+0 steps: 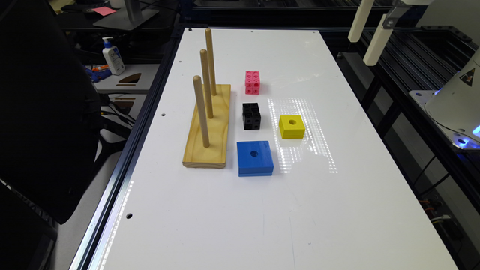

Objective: Pick up pink block.

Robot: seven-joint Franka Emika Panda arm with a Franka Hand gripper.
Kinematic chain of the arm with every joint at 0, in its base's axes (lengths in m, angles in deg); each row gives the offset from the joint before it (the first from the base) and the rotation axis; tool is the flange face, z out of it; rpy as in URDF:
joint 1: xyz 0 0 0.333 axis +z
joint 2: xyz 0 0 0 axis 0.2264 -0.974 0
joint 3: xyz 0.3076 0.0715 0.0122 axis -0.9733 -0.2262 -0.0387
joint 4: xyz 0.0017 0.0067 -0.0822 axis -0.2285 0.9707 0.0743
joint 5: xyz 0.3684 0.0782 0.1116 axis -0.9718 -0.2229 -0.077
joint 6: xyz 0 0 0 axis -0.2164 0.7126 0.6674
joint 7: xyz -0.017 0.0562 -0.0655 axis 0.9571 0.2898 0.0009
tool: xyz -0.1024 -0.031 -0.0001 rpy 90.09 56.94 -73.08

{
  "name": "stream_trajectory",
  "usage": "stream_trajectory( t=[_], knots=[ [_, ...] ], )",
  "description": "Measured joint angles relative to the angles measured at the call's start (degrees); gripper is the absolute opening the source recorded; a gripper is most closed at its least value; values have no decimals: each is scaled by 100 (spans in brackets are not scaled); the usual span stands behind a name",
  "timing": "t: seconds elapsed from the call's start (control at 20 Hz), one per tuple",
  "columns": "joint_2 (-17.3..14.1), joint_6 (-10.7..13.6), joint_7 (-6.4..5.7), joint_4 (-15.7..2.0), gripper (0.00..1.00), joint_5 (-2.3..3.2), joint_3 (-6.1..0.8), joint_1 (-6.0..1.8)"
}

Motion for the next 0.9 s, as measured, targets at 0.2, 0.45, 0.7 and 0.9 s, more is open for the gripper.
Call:
stream_trajectory(
  t=[0.2,0.45,0.7,0.9],
  knots=[
    [-10,-79,50,-5,100,8,0,-73],
    [-71,-255,141,-34,100,11,0,-178],
    [-426,-439,166,-278,100,19,0,-231],
    [-873,-548,183,-591,100,36,0,-279]
  ],
)
